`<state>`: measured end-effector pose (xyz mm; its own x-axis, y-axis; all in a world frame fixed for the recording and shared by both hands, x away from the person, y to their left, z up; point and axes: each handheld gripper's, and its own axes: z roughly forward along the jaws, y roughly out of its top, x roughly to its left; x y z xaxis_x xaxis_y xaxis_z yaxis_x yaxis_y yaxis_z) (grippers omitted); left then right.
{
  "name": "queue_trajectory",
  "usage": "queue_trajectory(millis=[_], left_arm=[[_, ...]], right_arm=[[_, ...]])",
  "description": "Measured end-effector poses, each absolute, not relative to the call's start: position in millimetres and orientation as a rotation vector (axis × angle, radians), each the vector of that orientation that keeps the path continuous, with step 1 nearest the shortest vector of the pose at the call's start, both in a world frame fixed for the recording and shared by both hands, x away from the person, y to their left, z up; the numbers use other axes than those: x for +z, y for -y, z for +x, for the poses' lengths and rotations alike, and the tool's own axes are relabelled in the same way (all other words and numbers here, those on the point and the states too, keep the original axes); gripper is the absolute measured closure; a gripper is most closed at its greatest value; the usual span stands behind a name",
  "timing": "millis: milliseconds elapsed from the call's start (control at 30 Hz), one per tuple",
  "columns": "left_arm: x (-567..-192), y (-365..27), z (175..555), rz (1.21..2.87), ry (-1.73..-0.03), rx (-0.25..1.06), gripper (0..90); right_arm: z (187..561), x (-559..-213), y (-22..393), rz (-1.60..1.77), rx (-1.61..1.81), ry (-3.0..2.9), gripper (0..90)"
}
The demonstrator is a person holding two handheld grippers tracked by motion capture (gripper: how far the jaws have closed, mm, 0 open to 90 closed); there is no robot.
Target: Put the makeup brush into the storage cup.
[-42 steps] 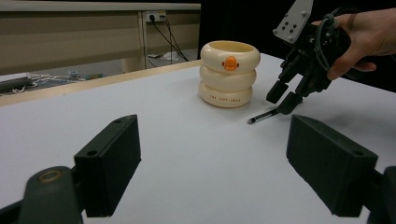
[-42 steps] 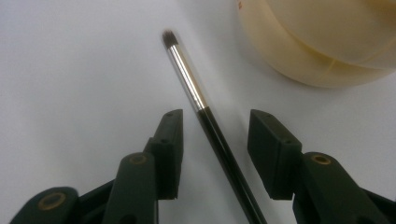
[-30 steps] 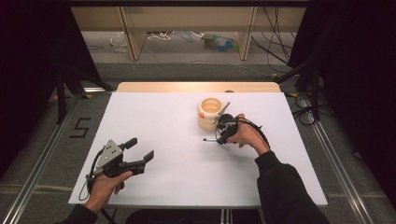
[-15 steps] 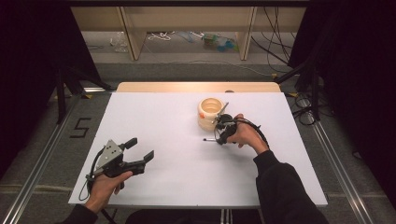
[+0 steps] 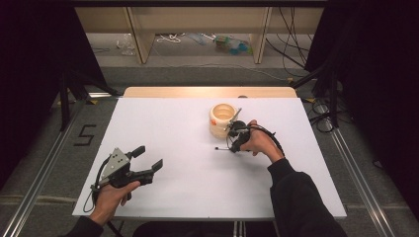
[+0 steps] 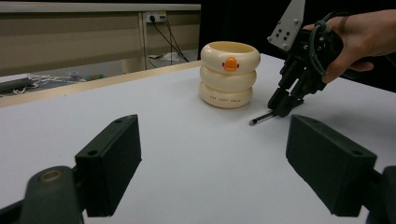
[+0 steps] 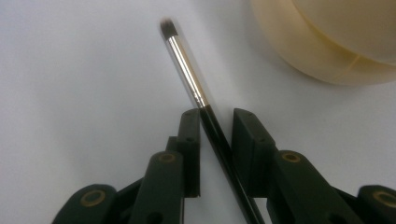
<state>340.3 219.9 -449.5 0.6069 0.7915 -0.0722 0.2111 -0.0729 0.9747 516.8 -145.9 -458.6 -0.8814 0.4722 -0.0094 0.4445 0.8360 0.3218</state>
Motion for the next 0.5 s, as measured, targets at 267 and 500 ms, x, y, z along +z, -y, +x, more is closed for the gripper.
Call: queue_trajectory(millis=[267, 500], left_arm=[[-449.5, -220.2, 340.4, 1.61, -0.855, 0.592, 18.0], [-449.6, -219.7, 340.1, 1.611, -0.855, 0.59, 18.0]], right_arm=[[515.3, -458.1, 143.3, 0.683, 0.456, -2.937, 77.5], [514.8, -458.0, 141.4, 0.671, 0.435, -2.943, 79.8]])
